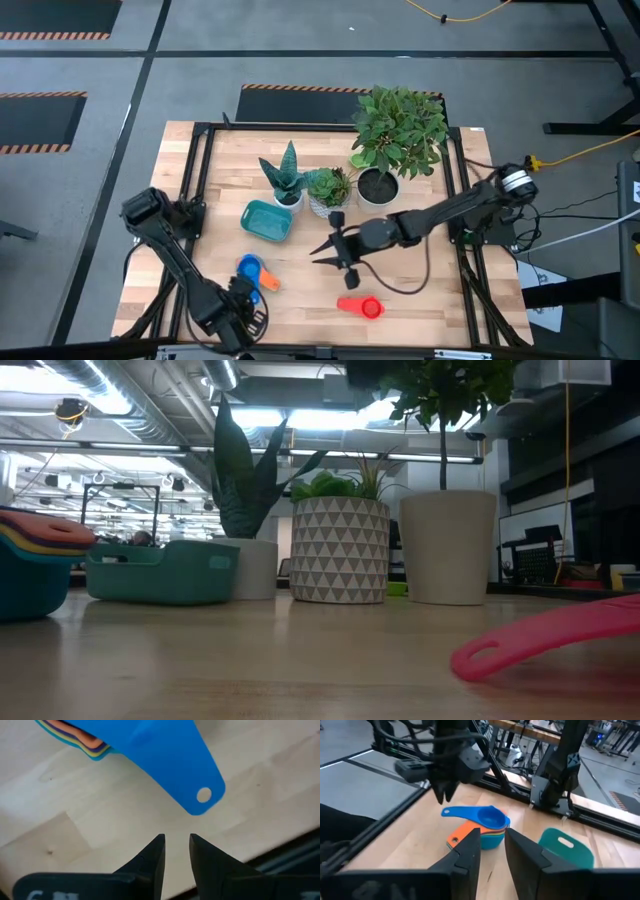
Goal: Nest measuring cups in basket
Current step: Stack the blue measuring cup into the orange measuring cup
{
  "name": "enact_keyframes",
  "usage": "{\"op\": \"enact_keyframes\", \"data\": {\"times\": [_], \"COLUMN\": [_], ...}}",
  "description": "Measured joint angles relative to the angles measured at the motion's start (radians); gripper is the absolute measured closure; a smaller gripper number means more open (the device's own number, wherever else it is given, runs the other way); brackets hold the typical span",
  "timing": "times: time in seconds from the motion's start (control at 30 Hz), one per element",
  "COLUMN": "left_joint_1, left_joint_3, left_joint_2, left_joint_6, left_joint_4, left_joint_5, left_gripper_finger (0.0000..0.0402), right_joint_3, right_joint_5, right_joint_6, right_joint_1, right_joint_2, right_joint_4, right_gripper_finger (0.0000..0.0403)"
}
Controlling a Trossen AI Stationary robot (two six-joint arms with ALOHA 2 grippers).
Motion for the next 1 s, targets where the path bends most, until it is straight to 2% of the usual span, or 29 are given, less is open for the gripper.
{"op": "enact_keyframes", "data": {"times": [0.27, 0.63, 1.0], "left_joint_1": [0.010, 0.027, 0.045], "left_joint_3": [0.000, 0.000, 0.000], "left_joint_2": [0.055, 0.122, 0.122], "left_joint_6": [0.000, 0.007, 0.008], "left_joint_4": [0.006, 0.066, 0.080], "left_joint_5": [-0.003, -0.015, -0.046], "left_gripper_finger": [0.0321, 0.0321, 0.0321], "right_joint_3": [0.003, 0.115, 0.237], "right_joint_5": [0.000, -0.001, -0.005], "right_joint_6": [-0.003, -0.003, -0.003], "right_joint_1": [-0.032, -0.069, -0.079], "right_joint_2": [0.182, 0.366, 0.494], "right_joint_4": [0.157, 0.159, 0.160], "right_gripper_finger": [0.0309, 0.0309, 0.0309]}}
